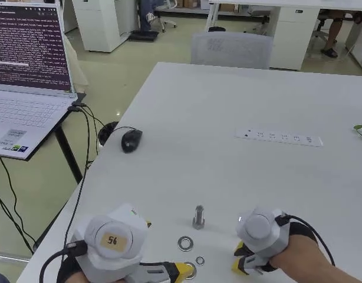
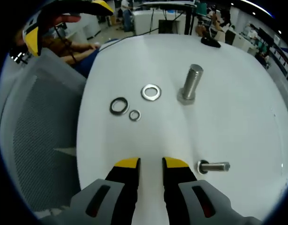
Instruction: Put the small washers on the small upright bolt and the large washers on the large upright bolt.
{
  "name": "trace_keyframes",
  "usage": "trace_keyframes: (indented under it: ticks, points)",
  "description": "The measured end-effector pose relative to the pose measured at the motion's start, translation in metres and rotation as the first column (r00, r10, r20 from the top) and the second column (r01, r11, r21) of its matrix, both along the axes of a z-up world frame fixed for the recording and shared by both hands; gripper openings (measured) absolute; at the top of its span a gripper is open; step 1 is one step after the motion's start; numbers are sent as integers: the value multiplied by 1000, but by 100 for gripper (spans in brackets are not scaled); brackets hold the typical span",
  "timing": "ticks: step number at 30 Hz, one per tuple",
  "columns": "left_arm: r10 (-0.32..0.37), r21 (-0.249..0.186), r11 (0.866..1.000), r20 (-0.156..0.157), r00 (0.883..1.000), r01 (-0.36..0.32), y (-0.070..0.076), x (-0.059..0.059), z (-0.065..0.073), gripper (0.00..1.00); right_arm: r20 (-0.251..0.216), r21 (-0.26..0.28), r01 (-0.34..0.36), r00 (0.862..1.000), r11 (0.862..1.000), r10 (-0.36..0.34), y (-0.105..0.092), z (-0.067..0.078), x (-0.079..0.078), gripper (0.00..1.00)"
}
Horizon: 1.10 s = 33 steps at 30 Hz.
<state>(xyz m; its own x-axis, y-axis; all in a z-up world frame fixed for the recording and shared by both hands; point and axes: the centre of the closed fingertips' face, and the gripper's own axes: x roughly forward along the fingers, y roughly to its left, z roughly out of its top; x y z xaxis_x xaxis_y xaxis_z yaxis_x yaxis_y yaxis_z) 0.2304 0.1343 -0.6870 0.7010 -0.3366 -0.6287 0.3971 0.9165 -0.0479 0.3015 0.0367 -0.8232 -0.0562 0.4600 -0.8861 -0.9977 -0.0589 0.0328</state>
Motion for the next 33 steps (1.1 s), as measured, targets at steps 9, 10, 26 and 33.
trace_keyframes:
  ticks: [9,10,26,33]
  points:
    - [12,1,1000,-3,1000,-12,3,-5,-1,70,9,75,-181,983,981,181,49,1,-24,20]
    - [14,0,1000,-2,1000,-14,4,-5,-1,70,17,69,-209,978,976,208,52,1,-26,20]
    - [21,-2,1000,-4,1000,-21,4,-6,-1,70,51,17,-277,960,961,276,60,-1,-29,15]
    - [23,0,1000,-2,1000,-23,7,-4,-1,70,51,6,-297,954,955,296,55,-2,-29,15]
